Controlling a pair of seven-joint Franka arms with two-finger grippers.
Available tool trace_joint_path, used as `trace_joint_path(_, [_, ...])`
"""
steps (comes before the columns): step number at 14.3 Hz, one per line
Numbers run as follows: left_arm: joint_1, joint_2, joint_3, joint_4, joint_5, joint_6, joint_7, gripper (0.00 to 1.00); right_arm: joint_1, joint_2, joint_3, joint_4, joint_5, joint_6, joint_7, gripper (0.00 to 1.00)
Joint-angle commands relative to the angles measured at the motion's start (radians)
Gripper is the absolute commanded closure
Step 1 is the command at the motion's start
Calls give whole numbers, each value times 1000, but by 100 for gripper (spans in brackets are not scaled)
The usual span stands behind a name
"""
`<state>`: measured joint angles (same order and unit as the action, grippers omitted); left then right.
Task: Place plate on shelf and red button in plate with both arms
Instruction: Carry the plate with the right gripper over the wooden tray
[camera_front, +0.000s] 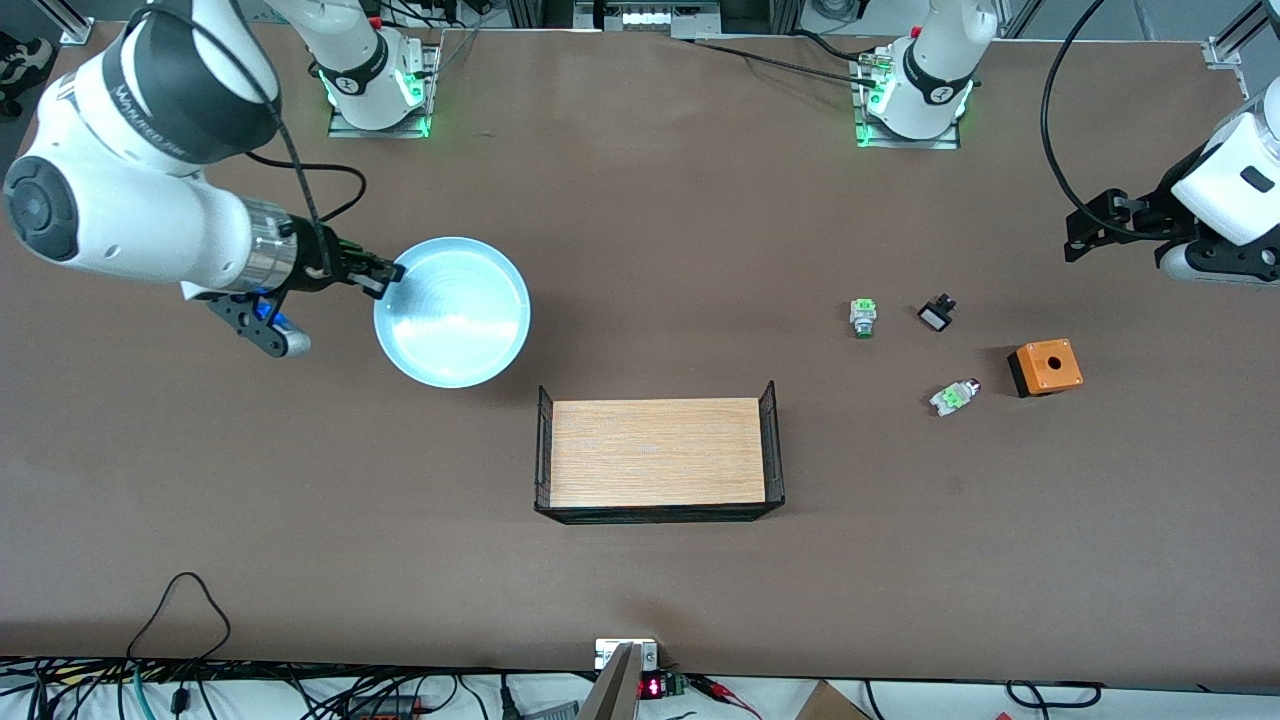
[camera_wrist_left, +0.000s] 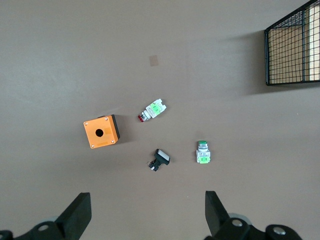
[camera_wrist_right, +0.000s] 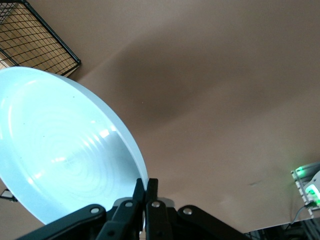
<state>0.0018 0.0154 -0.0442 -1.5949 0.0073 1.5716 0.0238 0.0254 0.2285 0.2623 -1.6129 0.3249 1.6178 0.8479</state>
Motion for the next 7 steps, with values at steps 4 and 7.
trace_joint_path(4, [4,15,-3,35,19,-22,10,0,128,31,0,85,22,13,255,100])
trace_joint_path(7, [4,15,-3,35,19,-22,10,0,186,38,0,97,22,89,367,100])
